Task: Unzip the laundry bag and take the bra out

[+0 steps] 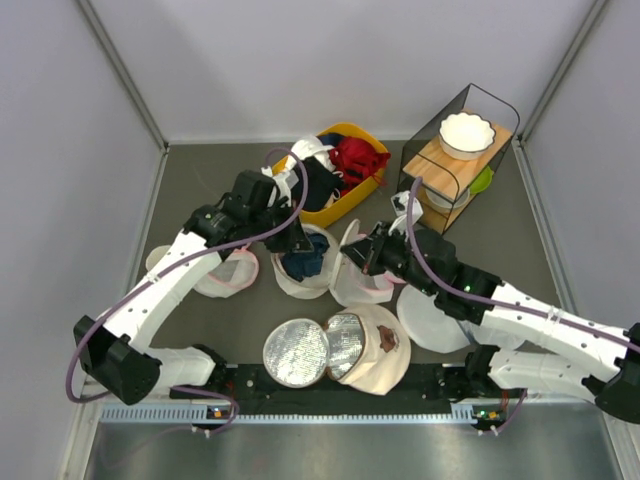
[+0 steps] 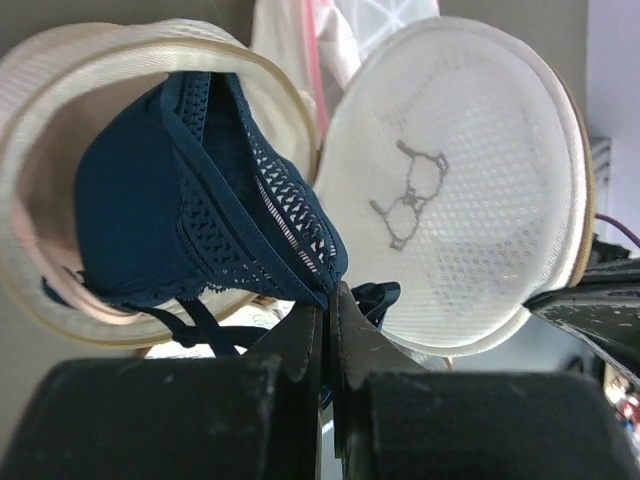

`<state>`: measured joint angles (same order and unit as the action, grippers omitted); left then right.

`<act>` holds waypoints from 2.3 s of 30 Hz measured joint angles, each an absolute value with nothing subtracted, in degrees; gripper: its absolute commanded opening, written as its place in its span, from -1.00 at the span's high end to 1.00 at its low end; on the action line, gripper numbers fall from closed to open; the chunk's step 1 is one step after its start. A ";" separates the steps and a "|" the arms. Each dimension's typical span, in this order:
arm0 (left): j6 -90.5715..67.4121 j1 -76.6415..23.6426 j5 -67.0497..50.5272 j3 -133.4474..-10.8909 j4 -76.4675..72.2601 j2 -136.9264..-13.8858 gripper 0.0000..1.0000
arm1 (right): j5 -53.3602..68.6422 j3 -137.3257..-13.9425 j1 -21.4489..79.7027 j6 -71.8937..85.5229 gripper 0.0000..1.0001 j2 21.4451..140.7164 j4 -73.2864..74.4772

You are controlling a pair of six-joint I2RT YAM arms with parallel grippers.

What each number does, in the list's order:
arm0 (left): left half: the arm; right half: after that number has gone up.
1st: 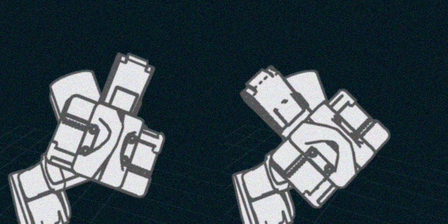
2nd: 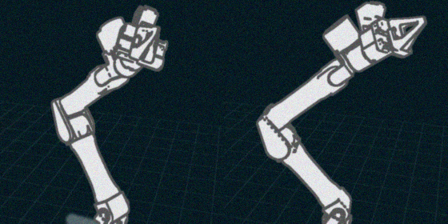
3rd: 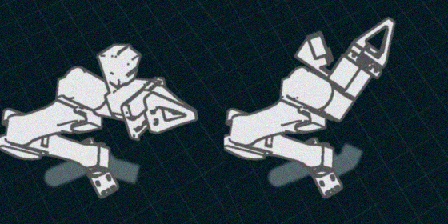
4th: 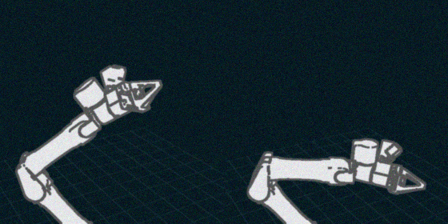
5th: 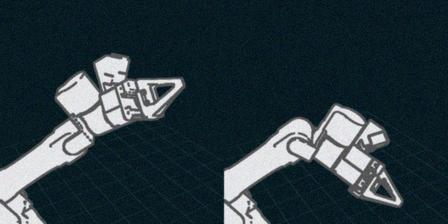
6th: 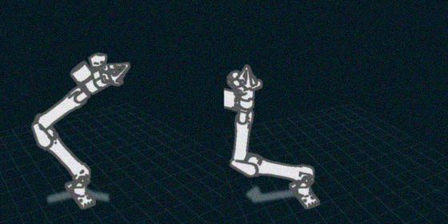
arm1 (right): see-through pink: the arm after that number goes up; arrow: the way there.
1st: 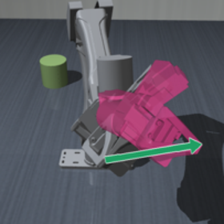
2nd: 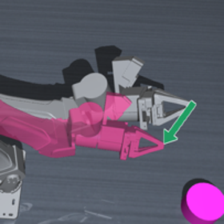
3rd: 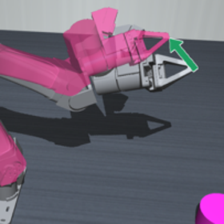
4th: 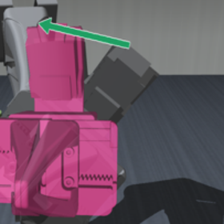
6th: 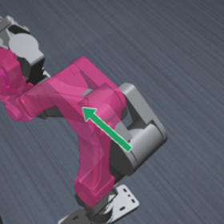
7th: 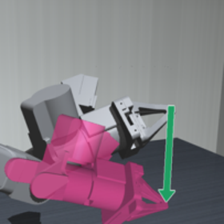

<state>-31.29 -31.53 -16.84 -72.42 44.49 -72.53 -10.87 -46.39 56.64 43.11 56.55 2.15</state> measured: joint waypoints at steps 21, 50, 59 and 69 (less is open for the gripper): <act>-33.63 -30.61 -30.46 -78.98 37.87 -67.48 1.00 | -9.67 -43.70 54.06 44.27 1.00 63.02 1.50; -39.31 -18.79 -34.39 -120.70 24.29 -105.54 1.00 | -10.70 -43.35 54.26 41.41 1.00 58.87 6.02; -44.88 -15.25 -39.94 -122.96 20.14 -118.48 1.00 | -13.41 -47.35 54.26 38.89 1.00 61.47 7.77; -36.47 -14.61 -31.35 -119.20 25.87 -118.67 1.00 | -13.52 -50.43 54.24 37.54 1.00 66.06 8.45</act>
<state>-36.47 -14.61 -31.35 -119.20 25.87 -118.67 -13.52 -50.43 54.24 37.54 66.06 8.45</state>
